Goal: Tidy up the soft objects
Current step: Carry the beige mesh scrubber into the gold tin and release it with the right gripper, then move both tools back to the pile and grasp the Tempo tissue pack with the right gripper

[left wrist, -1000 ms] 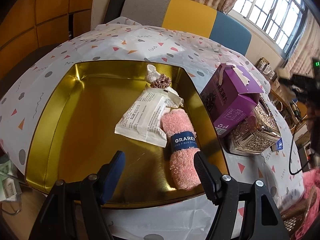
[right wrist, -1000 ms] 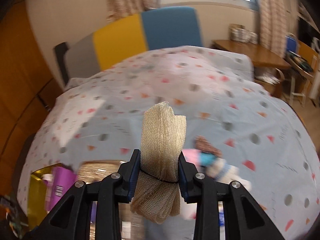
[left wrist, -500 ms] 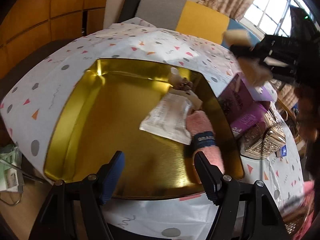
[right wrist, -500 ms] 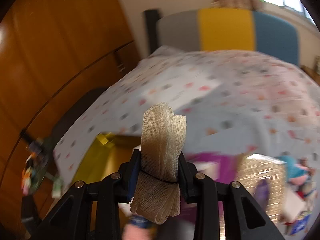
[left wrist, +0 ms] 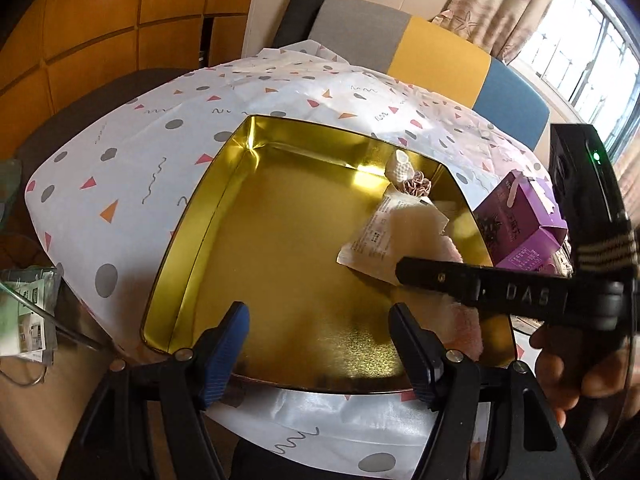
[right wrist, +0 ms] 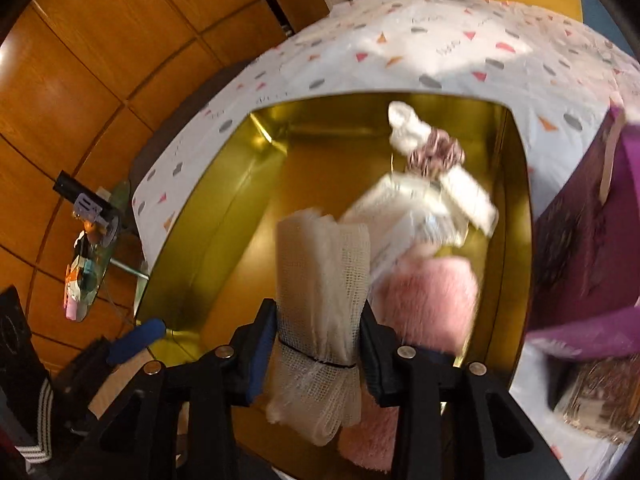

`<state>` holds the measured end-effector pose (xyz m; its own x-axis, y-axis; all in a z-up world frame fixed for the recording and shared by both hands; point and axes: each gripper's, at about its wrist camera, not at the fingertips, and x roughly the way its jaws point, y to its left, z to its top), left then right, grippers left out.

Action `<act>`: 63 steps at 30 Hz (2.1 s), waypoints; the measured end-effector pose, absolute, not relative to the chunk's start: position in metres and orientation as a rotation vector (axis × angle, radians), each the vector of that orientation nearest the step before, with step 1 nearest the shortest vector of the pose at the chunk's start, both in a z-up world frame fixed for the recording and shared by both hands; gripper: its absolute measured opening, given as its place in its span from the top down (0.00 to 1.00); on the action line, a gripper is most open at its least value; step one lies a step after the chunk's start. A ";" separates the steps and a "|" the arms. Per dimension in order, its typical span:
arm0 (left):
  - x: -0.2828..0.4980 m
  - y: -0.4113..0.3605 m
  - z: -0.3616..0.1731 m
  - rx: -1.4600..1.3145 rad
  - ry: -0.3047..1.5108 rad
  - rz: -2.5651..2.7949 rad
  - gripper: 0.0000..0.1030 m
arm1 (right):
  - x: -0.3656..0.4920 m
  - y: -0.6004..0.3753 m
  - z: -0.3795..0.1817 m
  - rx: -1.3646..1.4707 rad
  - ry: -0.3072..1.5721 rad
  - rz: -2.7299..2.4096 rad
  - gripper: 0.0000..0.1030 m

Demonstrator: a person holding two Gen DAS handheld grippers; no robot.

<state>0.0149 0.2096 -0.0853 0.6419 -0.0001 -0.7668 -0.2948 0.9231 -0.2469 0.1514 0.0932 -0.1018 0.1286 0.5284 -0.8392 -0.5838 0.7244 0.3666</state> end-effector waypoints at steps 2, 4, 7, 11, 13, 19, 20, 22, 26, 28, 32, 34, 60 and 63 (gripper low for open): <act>0.015 0.208 -0.084 -0.361 0.861 0.173 0.29 | 0.149 0.090 -0.100 -0.062 1.183 0.796 0.58; 0.015 0.206 -0.082 -0.352 0.855 0.173 0.29 | 0.146 0.086 -0.099 -0.059 1.182 0.793 0.58; 0.014 0.203 -0.078 -0.334 0.847 0.174 0.29 | 0.139 0.077 -0.093 -0.078 1.150 0.773 0.58; 0.014 0.199 -0.073 -0.312 0.836 0.171 0.29 | 0.131 0.067 -0.079 -0.118 1.080 0.742 0.58; 0.014 0.197 -0.072 -0.306 0.833 0.166 0.29 | 0.128 0.061 -0.071 -0.133 1.048 0.724 0.58; 0.015 0.188 -0.065 -0.270 0.821 0.156 0.29 | 0.116 0.038 -0.045 -0.169 0.935 0.693 0.58; 0.014 0.186 -0.065 -0.266 0.819 0.154 0.29 | 0.115 0.035 -0.042 -0.173 0.921 0.690 0.58; 0.014 0.182 -0.062 -0.249 0.815 0.150 0.29 | 0.113 0.028 -0.034 -0.182 0.885 0.674 0.58; 0.016 0.174 -0.059 -0.223 0.811 0.138 0.29 | 0.113 0.003 -0.017 -0.163 0.829 0.639 0.58; 0.017 0.171 -0.057 -0.213 0.809 0.128 0.29 | 0.115 -0.013 -0.009 -0.142 0.806 0.615 0.58; 0.018 0.163 -0.056 -0.193 0.809 0.109 0.29 | 0.124 -0.053 0.005 -0.107 0.770 0.533 0.58; 0.020 0.160 -0.056 -0.184 0.812 0.108 0.29 | 0.132 -0.078 0.007 -0.089 0.765 0.477 0.58; 0.080 0.025 0.009 0.073 0.748 -0.254 0.29 | 0.197 -0.374 -0.083 0.547 0.912 -0.232 0.58; 0.104 -0.011 0.022 0.106 0.758 -0.333 0.29 | 0.197 -0.375 -0.086 0.559 0.940 -0.248 0.58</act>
